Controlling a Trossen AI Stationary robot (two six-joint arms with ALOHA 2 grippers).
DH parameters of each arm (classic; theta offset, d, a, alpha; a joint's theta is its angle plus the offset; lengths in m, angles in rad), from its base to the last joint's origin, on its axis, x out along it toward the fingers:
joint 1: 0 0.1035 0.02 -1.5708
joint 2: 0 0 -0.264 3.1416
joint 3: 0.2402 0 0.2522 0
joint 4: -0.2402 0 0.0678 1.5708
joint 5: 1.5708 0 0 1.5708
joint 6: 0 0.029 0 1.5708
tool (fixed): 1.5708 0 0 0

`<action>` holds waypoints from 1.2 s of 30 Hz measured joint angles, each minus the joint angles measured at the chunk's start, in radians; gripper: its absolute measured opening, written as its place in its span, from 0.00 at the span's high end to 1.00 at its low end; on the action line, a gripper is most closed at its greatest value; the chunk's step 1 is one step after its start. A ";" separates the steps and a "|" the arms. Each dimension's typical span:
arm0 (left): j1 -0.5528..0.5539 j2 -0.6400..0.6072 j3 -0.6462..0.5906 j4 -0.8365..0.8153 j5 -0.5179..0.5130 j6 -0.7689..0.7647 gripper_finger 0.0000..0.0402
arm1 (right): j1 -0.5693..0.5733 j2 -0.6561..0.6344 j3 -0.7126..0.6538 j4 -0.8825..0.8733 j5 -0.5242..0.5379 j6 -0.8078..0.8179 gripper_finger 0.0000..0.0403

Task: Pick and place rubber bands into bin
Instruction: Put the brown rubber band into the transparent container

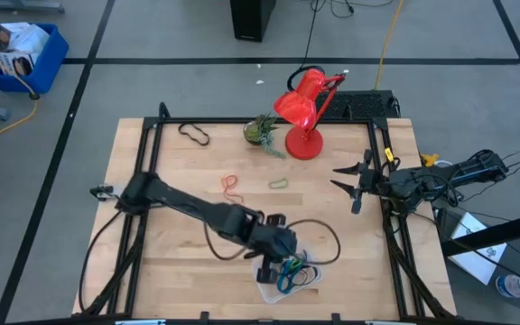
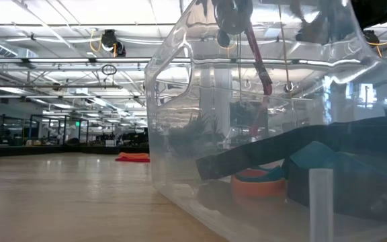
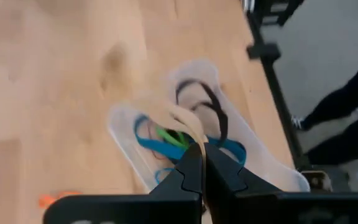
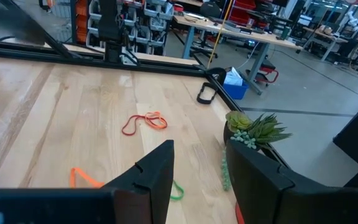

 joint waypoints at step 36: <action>-0.048 0.256 0.000 0.028 0.014 -0.269 0.87 | 0.000 0.001 0.000 -0.056 -0.004 0.088 0.64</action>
